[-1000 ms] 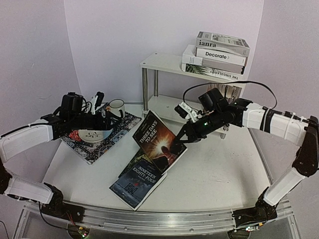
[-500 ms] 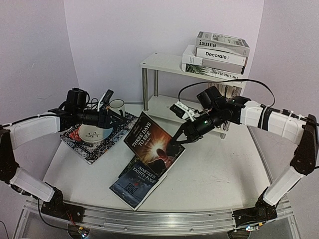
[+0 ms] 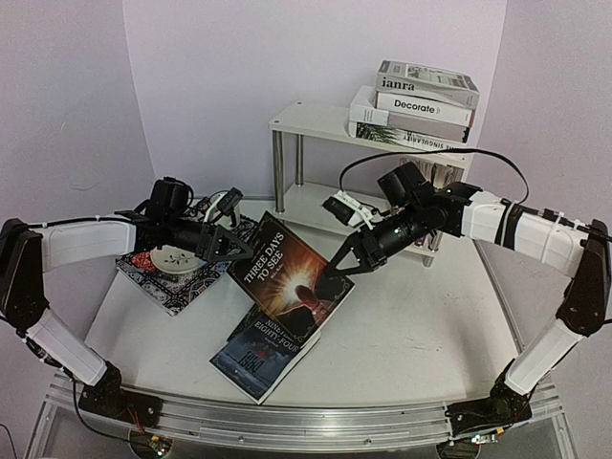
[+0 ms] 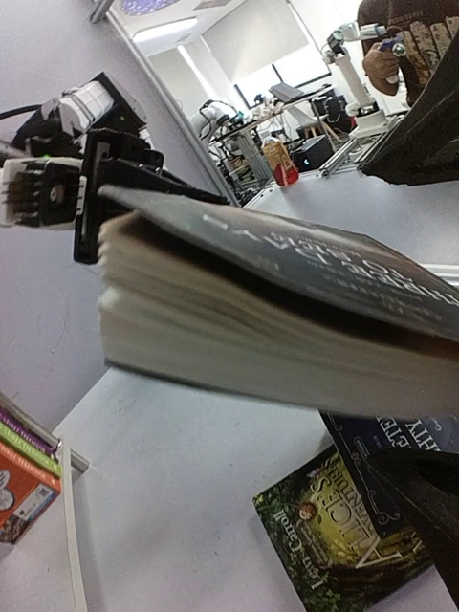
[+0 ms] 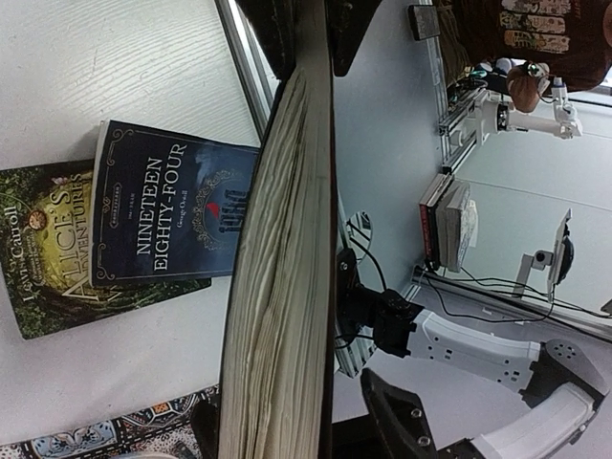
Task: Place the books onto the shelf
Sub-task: Pass from the right arm to the left
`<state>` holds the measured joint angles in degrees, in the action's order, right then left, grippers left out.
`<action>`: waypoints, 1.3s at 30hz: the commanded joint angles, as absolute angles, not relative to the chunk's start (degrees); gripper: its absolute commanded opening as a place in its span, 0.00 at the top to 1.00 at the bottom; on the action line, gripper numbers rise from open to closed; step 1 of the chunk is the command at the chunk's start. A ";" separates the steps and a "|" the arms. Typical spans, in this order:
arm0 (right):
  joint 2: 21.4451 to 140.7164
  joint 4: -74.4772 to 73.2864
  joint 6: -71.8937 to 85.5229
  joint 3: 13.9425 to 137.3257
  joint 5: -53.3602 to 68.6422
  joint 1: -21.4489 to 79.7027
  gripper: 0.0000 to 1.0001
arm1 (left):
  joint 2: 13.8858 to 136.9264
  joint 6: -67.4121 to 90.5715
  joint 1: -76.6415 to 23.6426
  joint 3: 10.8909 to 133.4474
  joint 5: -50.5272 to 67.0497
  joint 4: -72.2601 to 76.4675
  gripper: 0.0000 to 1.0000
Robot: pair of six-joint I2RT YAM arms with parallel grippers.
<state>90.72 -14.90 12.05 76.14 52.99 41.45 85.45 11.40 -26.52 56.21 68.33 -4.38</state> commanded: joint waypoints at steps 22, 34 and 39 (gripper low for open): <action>87.81 -12.22 8.38 75.76 36.33 41.57 0.56 | 84.03 11.52 -28.23 58.58 62.18 -6.29 1.00; 80.71 -11.31 5.91 70.39 10.08 41.57 0.02 | 84.23 14.20 -27.46 59.58 55.13 -7.30 1.00; 77.66 -8.71 2.92 67.60 -0.37 44.22 0.02 | 85.07 17.28 -25.73 60.31 53.01 -7.96 1.00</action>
